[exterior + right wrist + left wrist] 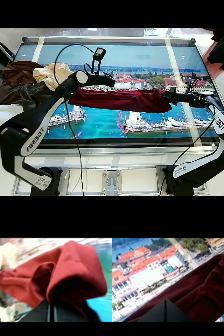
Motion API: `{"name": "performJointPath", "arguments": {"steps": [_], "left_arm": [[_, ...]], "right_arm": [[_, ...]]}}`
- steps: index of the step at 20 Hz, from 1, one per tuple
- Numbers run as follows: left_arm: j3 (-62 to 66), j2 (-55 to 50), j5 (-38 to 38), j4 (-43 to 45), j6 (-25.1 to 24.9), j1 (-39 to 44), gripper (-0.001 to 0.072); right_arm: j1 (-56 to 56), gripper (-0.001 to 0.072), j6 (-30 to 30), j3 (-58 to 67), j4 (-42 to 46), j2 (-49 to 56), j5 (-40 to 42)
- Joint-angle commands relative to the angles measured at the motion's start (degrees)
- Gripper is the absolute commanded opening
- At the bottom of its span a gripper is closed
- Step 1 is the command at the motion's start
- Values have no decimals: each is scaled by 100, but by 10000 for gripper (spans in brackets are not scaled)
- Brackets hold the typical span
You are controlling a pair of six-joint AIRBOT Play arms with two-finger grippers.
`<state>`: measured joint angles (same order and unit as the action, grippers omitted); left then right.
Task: Fold the shirts.
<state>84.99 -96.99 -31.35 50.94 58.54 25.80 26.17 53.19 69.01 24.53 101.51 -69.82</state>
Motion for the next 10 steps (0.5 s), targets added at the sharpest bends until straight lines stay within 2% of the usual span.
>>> {"name": "performJointPath", "arguments": {"steps": [1,3,10], "left_arm": [[2,-636,-144,-2,835,20,10],[2,-885,-243,4,1097,68,10],[4,-1290,-531,-42,1235,369,9]], "right_arm": [[-11,23,-98,85,-293,-33,-691],[-42,23,-96,109,-337,-155,-879],[-173,22,-96,109,-483,-1143,-909]]}}
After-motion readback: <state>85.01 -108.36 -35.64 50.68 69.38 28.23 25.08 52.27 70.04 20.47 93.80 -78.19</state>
